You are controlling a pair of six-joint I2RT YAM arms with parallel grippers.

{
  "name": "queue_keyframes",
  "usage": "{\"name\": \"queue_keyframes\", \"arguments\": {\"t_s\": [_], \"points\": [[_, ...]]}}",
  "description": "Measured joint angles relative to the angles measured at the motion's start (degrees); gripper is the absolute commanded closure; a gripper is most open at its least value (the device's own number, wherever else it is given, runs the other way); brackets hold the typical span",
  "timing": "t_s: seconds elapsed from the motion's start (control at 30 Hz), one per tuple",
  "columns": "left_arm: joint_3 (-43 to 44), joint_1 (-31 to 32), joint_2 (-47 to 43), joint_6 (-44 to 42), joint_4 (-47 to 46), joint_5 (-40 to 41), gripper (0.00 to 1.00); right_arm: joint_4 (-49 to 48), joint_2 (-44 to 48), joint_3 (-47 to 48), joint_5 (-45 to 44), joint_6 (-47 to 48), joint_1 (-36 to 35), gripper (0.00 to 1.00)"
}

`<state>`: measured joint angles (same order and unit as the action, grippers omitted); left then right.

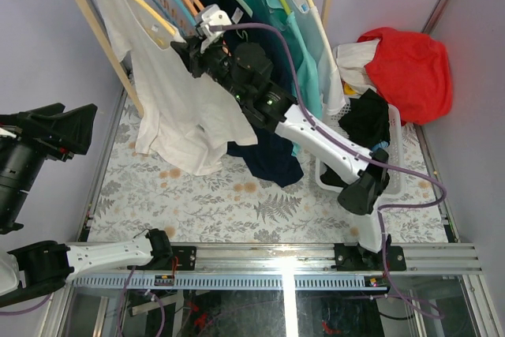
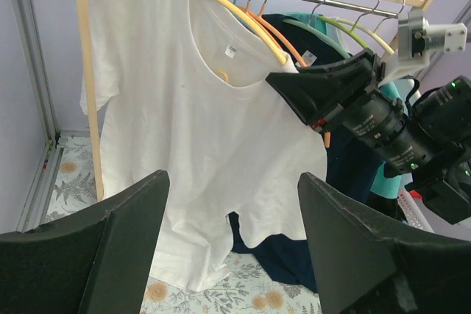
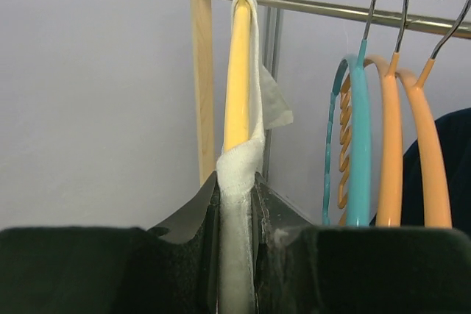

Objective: Place the t-shirt on the hanger

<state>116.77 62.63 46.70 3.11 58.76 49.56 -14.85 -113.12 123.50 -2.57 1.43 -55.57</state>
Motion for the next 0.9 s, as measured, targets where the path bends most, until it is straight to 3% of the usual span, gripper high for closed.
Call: {"name": "queue_keyframes", "arguments": {"t_s": [0.23, 0.9], "points": [[0.0, 0.0, 0.0, 0.0, 0.0, 0.0, 0.3, 9.3, -8.0, 14.6, -3.0, 0.2, -0.3, 1.0], [0.8, 0.0, 0.7, 0.0, 0.1, -0.1, 0.3, 12.9, -11.3, 20.1, -7.0, -1.8, 1.9, 1.0]]}}
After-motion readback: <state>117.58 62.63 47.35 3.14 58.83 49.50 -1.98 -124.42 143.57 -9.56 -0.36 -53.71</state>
